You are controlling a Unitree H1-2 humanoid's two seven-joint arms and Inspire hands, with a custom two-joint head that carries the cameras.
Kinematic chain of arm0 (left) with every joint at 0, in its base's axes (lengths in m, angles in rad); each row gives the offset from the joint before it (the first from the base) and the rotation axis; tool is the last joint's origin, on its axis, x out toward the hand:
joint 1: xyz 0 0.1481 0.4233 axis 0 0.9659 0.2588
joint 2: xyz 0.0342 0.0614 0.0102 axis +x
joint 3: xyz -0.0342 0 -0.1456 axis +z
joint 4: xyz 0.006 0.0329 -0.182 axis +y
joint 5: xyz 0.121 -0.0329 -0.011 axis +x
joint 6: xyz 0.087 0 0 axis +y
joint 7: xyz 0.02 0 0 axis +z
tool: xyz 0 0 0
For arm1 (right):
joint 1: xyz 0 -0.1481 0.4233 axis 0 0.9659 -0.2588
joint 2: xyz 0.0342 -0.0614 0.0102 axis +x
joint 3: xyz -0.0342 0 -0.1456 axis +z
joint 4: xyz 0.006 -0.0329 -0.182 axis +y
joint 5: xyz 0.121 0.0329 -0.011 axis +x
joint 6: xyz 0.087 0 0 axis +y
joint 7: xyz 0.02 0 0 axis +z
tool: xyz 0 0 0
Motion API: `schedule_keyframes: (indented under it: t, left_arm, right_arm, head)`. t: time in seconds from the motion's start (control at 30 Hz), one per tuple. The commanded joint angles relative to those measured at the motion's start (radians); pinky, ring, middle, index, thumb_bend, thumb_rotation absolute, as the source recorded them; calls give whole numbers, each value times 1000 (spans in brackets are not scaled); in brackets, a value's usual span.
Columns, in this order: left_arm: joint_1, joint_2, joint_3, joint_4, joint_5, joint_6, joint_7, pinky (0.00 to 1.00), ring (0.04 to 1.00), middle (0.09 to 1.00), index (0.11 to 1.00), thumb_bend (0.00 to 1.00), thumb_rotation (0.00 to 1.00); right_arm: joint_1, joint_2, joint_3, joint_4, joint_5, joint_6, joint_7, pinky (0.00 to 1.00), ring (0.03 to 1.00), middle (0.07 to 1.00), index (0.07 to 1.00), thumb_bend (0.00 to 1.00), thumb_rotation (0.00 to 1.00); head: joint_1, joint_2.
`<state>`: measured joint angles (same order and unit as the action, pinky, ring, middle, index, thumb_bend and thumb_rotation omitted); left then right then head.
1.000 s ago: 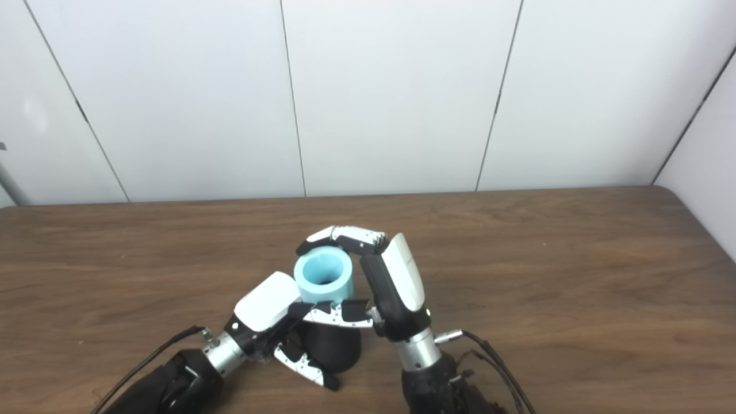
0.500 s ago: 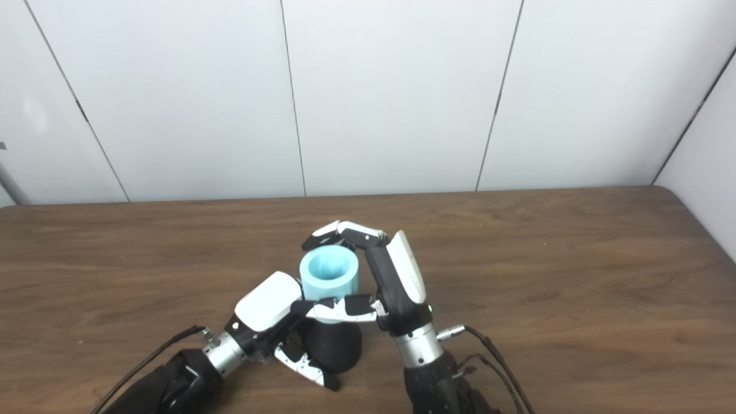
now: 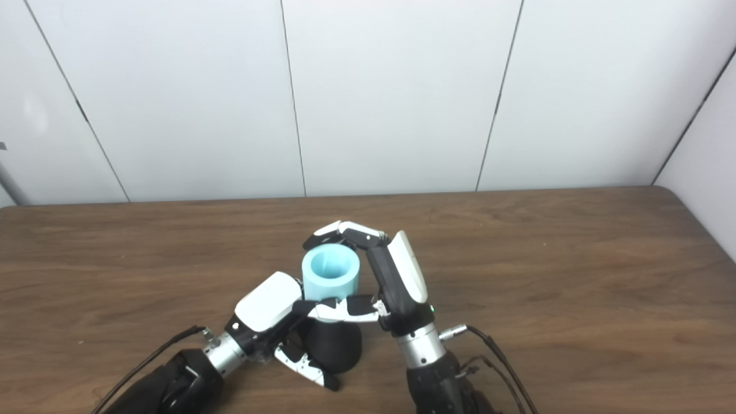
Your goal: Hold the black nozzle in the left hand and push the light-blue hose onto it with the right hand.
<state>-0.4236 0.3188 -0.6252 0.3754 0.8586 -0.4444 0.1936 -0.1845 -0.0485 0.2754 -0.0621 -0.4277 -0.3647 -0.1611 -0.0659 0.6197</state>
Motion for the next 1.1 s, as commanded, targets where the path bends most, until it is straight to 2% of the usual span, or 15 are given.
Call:
schedule_keyframes:
  t: [0.0,0.1,0.17,0.43,0.8,0.9,0.93,1.07]
  left_arm:
    - [144,-21,-86,118,32,-1,-71,119,163,245,483,517,41]
    - [142,-23,-85,125,29,-4,-69,114,157,237,483,517,40]
    - [141,-24,-87,129,34,-5,-62,113,155,233,483,517,40]
    - [141,-23,-91,129,45,0,-57,115,156,236,483,517,41]
    - [138,-24,-93,134,46,2,-59,126,167,245,483,517,41]
    - [136,-25,-94,136,45,0,-59,124,164,242,483,517,40]
    - [136,-25,-94,138,46,0,-57,125,164,242,483,517,40]
    - [134,-26,-96,142,47,0,-56,123,163,240,483,517,40]
  right_arm:
    - [-10,-11,-2,-28,44,31,59,566,675,719,757,989,258]
    - [-6,-13,-7,-48,79,61,107,603,736,798,846,1000,350]
    - [-3,-15,-10,-59,104,74,134,638,781,845,889,1000,372]
    - [-3,-18,-20,-78,131,93,189,812,911,959,997,1000,394]
    - [-6,-29,-50,-93,172,70,216,883,961,999,1000,1000,440]
    - [-11,-35,-73,-117,174,72,213,908,981,1000,1000,1000,507]
    - [-12,-34,-84,-128,165,77,206,901,972,997,1000,1000,578]
    - [-20,-34,-124,-175,140,99,194,888,962,989,996,1000,655]
  head:
    - [0,1]
    - [1,0]
    - [1,-1]
    - [0,1]
    - [-4,-4]
    - [-3,-5]
    - [-3,-7]
    - [-3,-7]
